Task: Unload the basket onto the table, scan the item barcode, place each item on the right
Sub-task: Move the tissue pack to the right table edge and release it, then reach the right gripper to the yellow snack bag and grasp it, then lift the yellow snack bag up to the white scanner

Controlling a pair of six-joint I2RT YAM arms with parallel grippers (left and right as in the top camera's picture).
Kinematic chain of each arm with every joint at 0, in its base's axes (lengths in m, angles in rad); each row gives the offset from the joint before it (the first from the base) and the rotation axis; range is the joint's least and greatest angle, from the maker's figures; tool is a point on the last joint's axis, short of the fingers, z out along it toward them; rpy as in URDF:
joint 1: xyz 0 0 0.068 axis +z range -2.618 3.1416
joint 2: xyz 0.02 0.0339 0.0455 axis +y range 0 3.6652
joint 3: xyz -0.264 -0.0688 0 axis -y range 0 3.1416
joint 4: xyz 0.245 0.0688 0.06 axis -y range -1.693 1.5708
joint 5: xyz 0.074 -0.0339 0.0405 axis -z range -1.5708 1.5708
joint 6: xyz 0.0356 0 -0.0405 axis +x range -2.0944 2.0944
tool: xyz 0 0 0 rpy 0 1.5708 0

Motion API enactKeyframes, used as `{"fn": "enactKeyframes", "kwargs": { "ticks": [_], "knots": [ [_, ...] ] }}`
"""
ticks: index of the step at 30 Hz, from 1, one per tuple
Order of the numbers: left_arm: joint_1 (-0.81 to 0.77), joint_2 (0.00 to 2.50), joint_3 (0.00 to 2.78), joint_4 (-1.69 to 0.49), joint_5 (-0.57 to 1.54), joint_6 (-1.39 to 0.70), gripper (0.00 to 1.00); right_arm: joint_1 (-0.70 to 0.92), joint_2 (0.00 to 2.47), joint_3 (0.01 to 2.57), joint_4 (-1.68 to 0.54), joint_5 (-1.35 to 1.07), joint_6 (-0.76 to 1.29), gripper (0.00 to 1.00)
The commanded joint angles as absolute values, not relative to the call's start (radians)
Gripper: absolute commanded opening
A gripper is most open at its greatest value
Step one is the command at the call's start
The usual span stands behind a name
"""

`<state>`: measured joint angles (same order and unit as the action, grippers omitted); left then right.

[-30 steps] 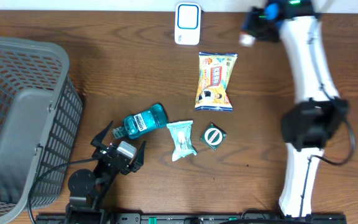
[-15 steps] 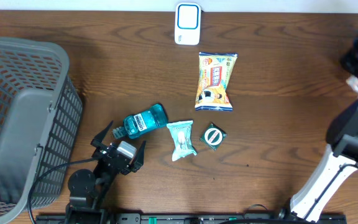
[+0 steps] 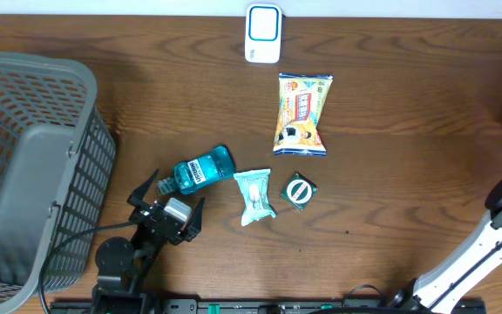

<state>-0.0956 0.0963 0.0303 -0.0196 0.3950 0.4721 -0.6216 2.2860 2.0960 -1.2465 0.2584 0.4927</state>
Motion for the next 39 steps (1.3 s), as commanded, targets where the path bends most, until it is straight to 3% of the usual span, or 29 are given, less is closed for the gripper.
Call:
{"fn": "enactKeyframes", "kwargs": {
  "ticks": [1, 17, 25, 39],
  "knots": [
    [-0.100, 0.096, 0.004, -0.040, 0.415, 0.478, 0.98, -0.537, 2.229, 2.121, -1.278, 0.216, 0.540, 0.99],
    [-0.100, 0.096, 0.004, -0.040, 0.415, 0.478, 0.98, 0.073, 2.169, 2.119, -1.229, 0.086, 0.500, 0.99],
    [-0.100, 0.096, 0.004, -0.040, 0.415, 0.478, 0.98, 0.327, 2.208, 2.115, -1.132, 0.218, 0.474, 0.99],
    [-0.100, 0.096, 0.004, -0.039, 0.415, 0.478, 0.98, 0.480, 2.428, 2.115, -1.122, 0.313, 0.474, 0.99]
  ]
}}
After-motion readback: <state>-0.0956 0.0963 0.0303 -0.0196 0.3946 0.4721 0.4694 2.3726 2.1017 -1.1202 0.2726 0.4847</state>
